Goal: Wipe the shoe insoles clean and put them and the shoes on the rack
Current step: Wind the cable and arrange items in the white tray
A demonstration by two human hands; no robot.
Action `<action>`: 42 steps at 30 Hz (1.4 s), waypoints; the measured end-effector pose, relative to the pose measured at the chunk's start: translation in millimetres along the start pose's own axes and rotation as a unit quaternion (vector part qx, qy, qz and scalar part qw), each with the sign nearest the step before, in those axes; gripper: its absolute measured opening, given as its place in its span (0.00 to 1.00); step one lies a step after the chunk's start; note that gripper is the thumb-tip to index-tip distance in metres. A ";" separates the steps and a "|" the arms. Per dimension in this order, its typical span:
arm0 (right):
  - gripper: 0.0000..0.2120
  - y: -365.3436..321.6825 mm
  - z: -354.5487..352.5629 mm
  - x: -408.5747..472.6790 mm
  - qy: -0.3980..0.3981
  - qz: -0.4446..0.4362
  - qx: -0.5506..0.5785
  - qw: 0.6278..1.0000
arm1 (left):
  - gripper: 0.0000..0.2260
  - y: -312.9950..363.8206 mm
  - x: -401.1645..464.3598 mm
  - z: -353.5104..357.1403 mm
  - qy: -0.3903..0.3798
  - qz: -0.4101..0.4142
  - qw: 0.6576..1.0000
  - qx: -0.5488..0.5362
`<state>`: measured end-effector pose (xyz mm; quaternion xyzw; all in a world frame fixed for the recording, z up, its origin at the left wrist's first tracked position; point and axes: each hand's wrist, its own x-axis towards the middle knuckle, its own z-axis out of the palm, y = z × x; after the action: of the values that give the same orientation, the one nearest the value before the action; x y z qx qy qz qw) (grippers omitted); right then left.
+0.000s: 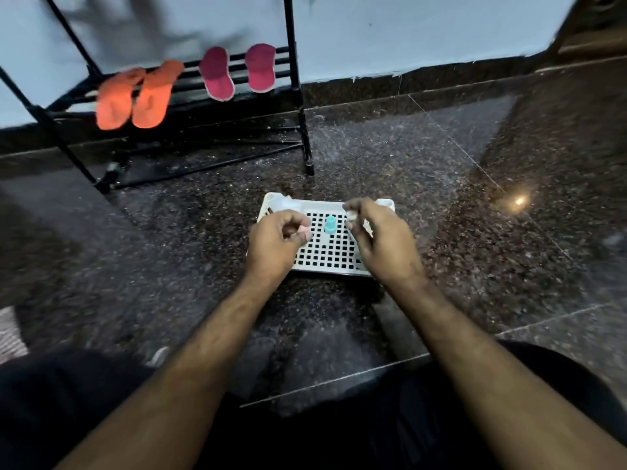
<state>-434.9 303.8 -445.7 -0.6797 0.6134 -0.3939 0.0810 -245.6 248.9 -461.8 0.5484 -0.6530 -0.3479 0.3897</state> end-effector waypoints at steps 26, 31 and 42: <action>0.25 33.7 56.1 35.3 -0.278 0.140 -0.070 0.948 | 0.14 -23.1 32.0 65.6 -0.030 0.045 0.993 0.105; 0.37 38.9 40.5 43.5 -0.245 0.140 -0.059 0.958 | 0.13 -18.9 28.7 61.2 -0.059 0.041 0.984 0.160; 0.28 43.9 41.1 40.6 -0.242 0.131 -0.058 0.960 | 0.16 -11.6 25.9 51.4 -0.102 0.026 0.959 0.264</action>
<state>-445.2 241.8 -481.8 -0.6722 0.6806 -0.1677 0.2383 -288.6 222.9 -492.1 0.5762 -0.7720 -0.2070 0.1710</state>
